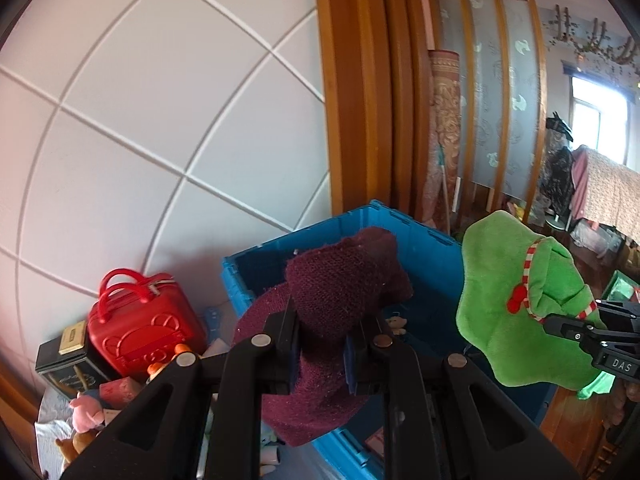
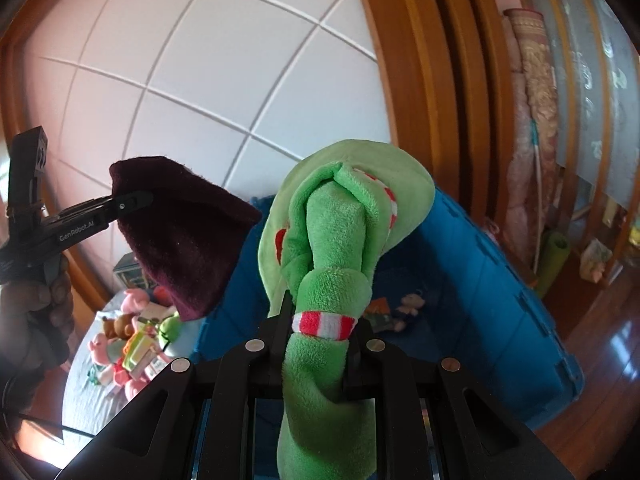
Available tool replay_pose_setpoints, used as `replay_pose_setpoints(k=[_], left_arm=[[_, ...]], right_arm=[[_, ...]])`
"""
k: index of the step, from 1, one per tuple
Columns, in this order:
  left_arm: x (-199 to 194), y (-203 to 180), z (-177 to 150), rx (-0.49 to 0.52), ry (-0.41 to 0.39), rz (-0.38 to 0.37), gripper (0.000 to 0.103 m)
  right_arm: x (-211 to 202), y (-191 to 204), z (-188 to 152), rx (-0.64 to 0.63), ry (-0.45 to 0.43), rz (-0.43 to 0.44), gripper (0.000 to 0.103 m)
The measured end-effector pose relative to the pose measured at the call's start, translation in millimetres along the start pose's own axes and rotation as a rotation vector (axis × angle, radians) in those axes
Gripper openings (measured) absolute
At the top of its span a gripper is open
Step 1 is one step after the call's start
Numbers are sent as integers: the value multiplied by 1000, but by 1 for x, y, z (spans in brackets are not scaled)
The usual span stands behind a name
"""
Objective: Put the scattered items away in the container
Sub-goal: 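Lift the maroon plush and frog plush and carry both over the blue crate, then open both tools to drop the maroon plush and frog plush into the crate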
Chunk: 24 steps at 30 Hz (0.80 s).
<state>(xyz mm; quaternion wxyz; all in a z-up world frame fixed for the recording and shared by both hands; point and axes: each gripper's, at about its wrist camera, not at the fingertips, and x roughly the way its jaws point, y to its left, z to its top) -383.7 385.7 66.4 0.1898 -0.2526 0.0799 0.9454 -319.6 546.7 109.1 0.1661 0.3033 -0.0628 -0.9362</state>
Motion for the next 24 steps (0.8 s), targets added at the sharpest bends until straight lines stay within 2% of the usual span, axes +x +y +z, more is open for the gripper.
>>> replay_pose_setpoints(k=[7,15,16,17,18,19,20,24], left_arm=[[31,-27,19,36,18,-66,16],[58,-46,38,48,23,-136,17],[61,-46,39,36,21,-150,18],[63,-46,40,24,21,-156,21],[67,-46,42,21,30,-144,44],[71,-46,43,18,39,-125,91],[71,-44,43,6,34,-117,103],[75,-30,39,-25,52,-108,102]], right_arm=[[12,-26,1,24,26,-62,16],[26,-44,4,41,38,-94,18],[26,-46,4,44,32,-97,23],[25,-48,5,49,23,-104,34],[26,-49,7,51,17,-115,49],[27,-51,8,52,14,-126,96],[27,-53,9,55,5,-136,103],[32,-59,12,59,16,-144,103]])
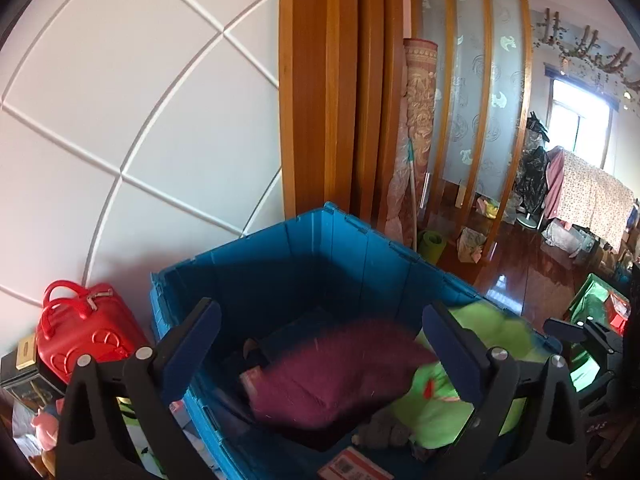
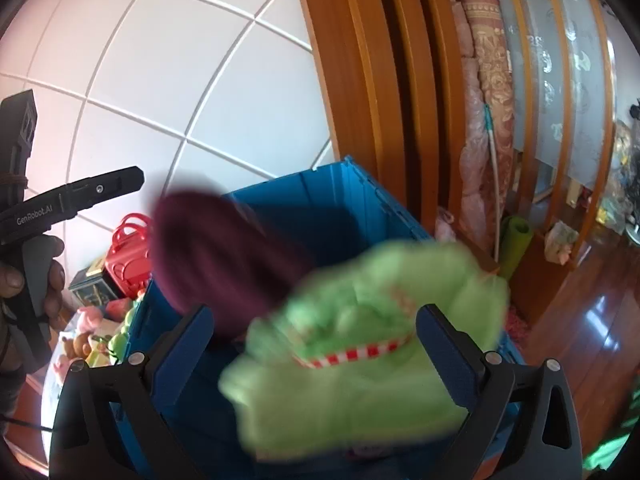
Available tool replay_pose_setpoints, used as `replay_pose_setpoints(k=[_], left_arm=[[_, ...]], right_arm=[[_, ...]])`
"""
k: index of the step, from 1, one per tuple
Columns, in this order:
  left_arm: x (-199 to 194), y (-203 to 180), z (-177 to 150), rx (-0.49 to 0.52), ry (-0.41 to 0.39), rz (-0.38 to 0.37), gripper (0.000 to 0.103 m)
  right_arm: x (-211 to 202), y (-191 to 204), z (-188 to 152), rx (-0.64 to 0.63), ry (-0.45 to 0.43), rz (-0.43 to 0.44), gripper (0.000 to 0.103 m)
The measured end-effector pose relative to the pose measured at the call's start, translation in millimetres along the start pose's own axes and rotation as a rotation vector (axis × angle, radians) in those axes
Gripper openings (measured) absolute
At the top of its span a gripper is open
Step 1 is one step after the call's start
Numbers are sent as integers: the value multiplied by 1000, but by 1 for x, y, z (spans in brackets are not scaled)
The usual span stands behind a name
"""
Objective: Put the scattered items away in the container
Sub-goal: 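Open both tools to drop the maroon plush and frog plush into the crate, then move both open tools back over the heap of items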
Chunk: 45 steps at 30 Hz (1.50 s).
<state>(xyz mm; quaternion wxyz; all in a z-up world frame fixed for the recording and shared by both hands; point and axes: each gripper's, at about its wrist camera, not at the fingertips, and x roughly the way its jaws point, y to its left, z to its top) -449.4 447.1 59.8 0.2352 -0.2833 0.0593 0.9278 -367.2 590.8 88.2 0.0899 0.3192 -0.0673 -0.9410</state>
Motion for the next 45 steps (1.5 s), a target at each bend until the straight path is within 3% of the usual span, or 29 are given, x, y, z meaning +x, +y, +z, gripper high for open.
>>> replay_pose_setpoints(k=[8,24,34,45], left_arm=[[-5,26,-21,-34,38,26,102],[-64,74,-68,-113,40,100,102],[-124,142,-135,-213,61,208,102],[-179,227,-243,-324,170,343,102]], right_arm=[[5,8,8,-15,12,33,103],[2,65,-3,-92,17,99,103],[2,143,-23,-192,39,192,103],[15,258,-54,-317,97,331,103]])
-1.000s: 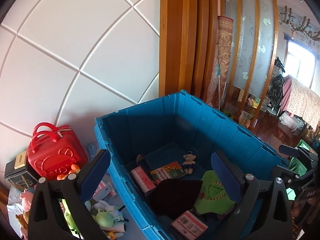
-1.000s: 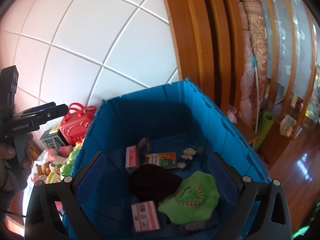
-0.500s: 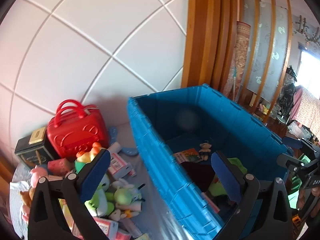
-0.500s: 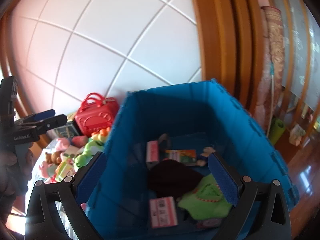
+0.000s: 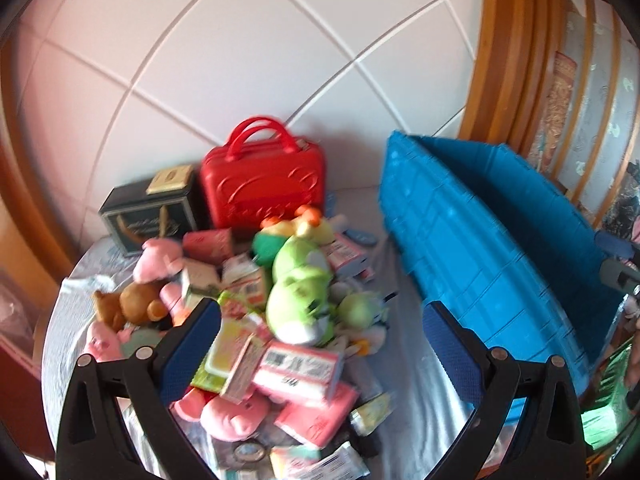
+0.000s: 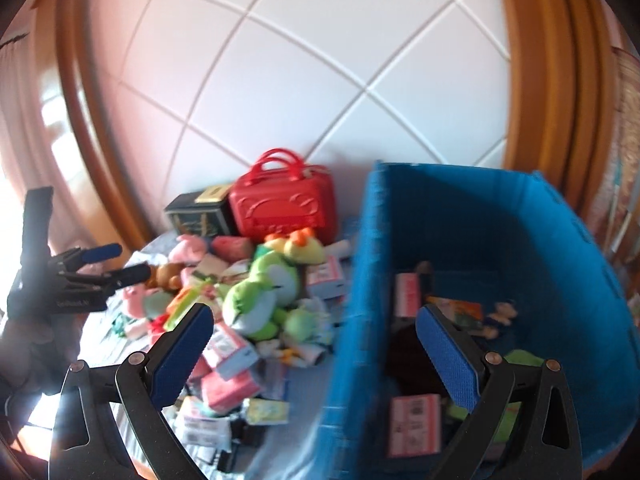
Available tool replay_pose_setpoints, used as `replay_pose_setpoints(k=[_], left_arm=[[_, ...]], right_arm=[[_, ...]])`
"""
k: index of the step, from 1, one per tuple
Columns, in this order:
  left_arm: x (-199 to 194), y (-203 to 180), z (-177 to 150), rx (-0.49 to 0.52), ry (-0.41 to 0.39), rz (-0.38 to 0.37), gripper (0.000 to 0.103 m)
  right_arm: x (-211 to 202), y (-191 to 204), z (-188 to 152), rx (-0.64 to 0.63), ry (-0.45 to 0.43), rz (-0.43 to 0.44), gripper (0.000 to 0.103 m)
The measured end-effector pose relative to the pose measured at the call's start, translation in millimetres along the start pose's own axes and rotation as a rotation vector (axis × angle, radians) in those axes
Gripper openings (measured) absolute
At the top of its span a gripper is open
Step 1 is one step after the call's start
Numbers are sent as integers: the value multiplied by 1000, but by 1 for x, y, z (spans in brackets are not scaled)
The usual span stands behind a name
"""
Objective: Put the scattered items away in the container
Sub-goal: 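Move both open tools back over the heap of items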
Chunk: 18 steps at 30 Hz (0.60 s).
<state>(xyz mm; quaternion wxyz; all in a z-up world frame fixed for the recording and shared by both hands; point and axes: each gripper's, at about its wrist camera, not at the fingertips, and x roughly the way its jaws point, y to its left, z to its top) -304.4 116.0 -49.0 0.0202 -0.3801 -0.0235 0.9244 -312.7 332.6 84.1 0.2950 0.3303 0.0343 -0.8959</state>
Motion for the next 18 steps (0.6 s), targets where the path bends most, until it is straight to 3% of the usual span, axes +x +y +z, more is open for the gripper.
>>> replay_pose_setpoints(k=[8,18], left_arm=[[15,68,-82,-36,141,75,102],[54,117,-195,-86,358,81,102]], right_arm=[[40,64,-26,-61,80,73,103],[111,122,-105,-149,263,115,103]])
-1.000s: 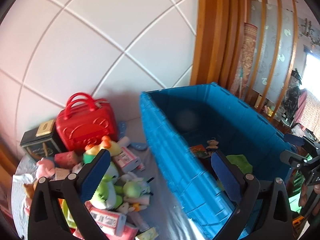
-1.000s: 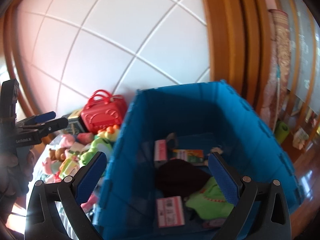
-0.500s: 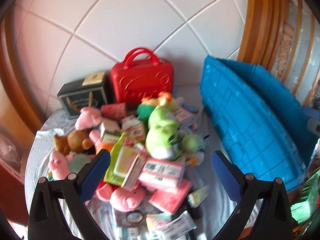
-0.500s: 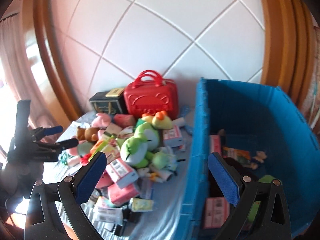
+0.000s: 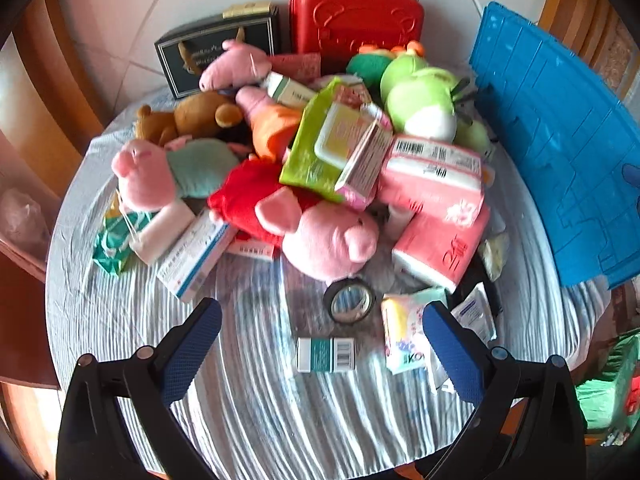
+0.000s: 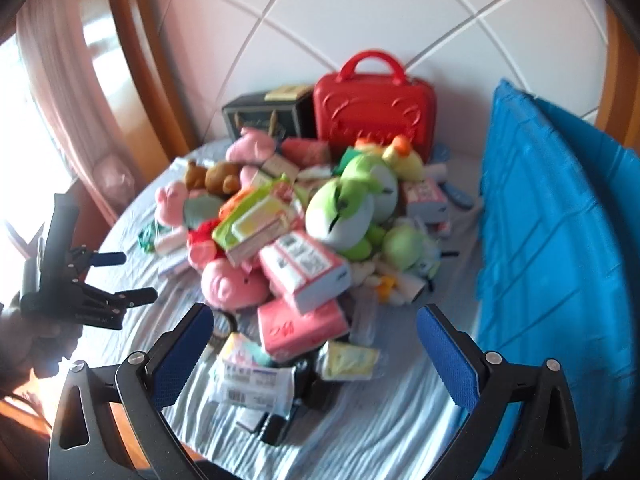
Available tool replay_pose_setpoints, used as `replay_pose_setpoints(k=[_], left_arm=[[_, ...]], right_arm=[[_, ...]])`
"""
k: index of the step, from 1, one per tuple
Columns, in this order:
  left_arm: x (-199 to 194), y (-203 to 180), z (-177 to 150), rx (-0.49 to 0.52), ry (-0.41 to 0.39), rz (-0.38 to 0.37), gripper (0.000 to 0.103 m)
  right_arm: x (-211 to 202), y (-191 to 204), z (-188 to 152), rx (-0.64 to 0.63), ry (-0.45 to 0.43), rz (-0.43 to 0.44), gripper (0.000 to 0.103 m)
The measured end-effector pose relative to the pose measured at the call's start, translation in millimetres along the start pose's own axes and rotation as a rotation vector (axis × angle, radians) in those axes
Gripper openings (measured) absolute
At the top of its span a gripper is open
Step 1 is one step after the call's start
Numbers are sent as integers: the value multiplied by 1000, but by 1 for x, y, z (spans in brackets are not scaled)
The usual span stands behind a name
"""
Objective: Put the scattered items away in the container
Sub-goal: 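Move both open tools back over the heap of items, then grasp the teal-white medicine box with the left tool while the right grasps the white wipes pack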
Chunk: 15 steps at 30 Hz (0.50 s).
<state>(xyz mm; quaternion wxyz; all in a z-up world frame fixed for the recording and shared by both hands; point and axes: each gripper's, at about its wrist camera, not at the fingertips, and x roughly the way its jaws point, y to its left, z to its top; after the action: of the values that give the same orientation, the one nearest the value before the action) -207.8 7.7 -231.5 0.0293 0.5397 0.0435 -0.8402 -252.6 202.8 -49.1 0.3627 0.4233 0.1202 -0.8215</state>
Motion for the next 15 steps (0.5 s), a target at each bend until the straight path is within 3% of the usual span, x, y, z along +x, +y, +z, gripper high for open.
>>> replay_pose_setpoints(k=[11,15], left_arm=[[93,-5,-55,-3,138,-51,101],[112,-4,-61,-19,140,-59,93]], right_arm=[[97,38,-66,-35,196,43,103],[126,49,-84,-45,248,62,103]])
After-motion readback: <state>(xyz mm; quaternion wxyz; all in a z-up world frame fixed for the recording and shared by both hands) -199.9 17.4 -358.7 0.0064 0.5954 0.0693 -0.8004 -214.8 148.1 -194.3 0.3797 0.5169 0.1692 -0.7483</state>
